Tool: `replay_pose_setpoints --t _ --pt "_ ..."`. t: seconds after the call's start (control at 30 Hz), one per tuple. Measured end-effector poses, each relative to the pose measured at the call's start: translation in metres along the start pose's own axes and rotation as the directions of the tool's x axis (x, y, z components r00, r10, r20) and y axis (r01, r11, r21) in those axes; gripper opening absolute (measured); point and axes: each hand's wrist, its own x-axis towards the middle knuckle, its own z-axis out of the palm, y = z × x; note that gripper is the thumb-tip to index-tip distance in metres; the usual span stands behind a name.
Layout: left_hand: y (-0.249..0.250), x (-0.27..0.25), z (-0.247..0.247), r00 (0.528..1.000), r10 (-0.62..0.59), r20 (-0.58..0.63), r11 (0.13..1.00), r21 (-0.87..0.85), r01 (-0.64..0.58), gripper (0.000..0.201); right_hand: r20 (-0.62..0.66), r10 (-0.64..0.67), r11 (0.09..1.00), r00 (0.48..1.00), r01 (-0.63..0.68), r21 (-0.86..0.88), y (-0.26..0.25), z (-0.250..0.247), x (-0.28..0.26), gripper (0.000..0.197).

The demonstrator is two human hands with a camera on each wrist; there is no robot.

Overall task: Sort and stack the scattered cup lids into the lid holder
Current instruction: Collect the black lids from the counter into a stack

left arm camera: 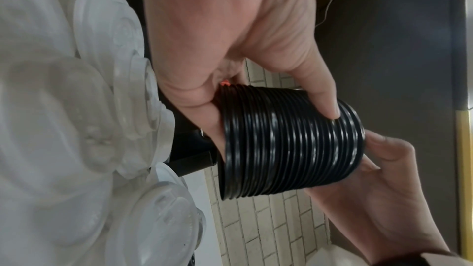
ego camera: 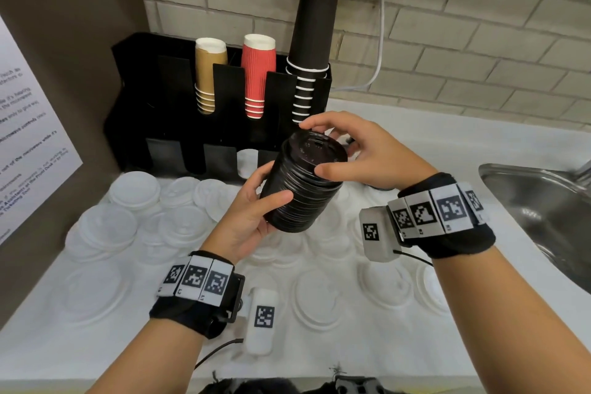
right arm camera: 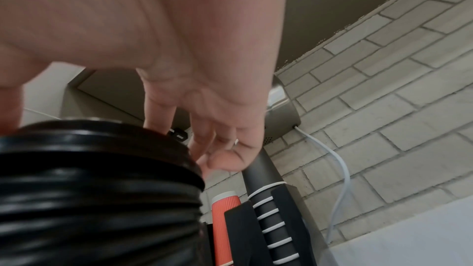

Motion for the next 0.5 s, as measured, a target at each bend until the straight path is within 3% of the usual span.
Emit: replay_pose_setpoints --t 0.2,0.37,0.43,0.5 --pt "-0.001 0.001 0.002 1.0 -0.003 0.004 0.999 -0.033 0.003 0.074 -0.009 -0.018 0.999 1.0 0.019 0.043 0.001 0.0 0.0 0.056" --pt "0.002 0.003 0.002 1.0 0.009 -0.005 1.0 -0.001 -0.009 0.066 0.048 -0.02 1.0 0.999 0.019 0.003 0.002 -0.01 0.003 0.052" --pt "0.004 0.004 0.001 0.999 0.019 -0.026 1.0 0.008 -0.019 0.063 -0.081 0.055 0.992 0.995 -0.045 0.118 0.013 -0.022 0.006 0.046" --pt "0.007 0.006 0.0 0.998 0.027 -0.049 1.0 0.005 -0.027 0.067 -0.266 0.218 0.967 0.939 -0.171 0.191 0.039 -0.036 0.014 0.036"
